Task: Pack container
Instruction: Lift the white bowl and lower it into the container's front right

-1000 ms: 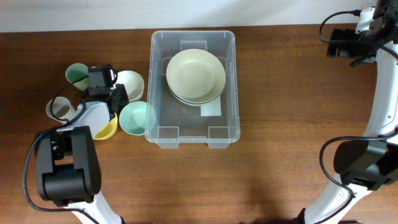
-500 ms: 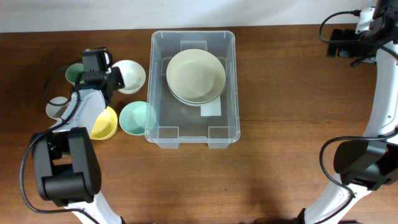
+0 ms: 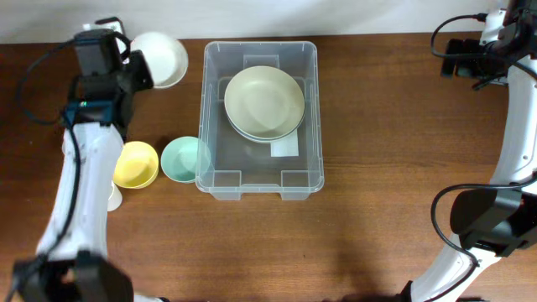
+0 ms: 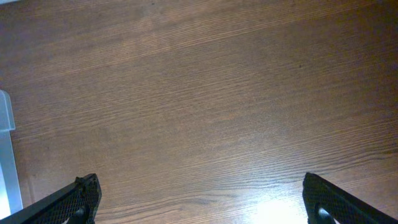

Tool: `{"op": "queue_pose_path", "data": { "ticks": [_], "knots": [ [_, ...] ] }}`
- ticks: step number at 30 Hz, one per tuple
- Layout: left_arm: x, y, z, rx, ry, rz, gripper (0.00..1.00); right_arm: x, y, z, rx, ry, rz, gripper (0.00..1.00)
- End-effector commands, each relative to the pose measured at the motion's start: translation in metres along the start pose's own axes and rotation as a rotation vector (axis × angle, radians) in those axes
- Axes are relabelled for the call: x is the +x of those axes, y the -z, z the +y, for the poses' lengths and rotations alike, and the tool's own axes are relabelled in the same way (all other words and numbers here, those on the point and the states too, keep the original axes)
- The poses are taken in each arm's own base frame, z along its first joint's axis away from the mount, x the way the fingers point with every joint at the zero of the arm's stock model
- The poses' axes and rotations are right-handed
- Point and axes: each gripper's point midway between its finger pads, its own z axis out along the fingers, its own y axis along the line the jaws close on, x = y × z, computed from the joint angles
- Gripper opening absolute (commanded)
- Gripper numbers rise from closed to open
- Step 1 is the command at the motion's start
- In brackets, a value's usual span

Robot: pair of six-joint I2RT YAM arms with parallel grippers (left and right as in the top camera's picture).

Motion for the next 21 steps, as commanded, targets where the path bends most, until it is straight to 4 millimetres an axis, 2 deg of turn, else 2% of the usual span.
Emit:
{"op": "queue_pose_path", "data": {
  "ticks": [1,4,5,6,8,9,15,17,21],
  "knots": [
    [-0.021,0.066,-0.041,0.097,-0.047,-0.052,0.01,-0.004,0.012,0.0,-0.003,-0.009,-0.029,0.99],
    [0.008,0.088,-0.057,0.129,-0.041,0.056,0.01,-0.004,0.012,0.0,-0.003,-0.009,-0.029,0.99],
    [0.037,0.096,-0.062,0.13,-0.041,0.169,0.01,-0.004,0.012,0.0,-0.003,-0.009,-0.029,0.99],
    [0.048,0.098,-0.064,0.127,-0.041,0.215,0.01,-0.004,0.012,0.0,-0.003,-0.009,-0.029,0.99],
    [0.083,0.107,-0.07,0.135,-0.082,0.353,0.01,-0.004,0.012,0.0,-0.003,-0.009,-0.029,0.99],
    [0.097,0.114,-0.078,0.168,-0.099,0.41,0.01,-0.004,0.012,0.0,-0.003,-0.009,-0.029,0.99],
    [0.119,0.13,-0.103,0.255,-0.141,0.489,0.0,-0.004,0.012,0.0,-0.003,-0.009,-0.029,0.99],
    [0.123,0.131,-0.108,0.264,-0.154,0.499,0.01,-0.004,0.012,0.0,-0.003,-0.009,-0.029,0.99],
    [0.15,0.125,-0.116,0.271,-0.195,0.562,0.0,-0.004,0.012,0.0,-0.003,-0.009,-0.029,0.99]
  ]
}}
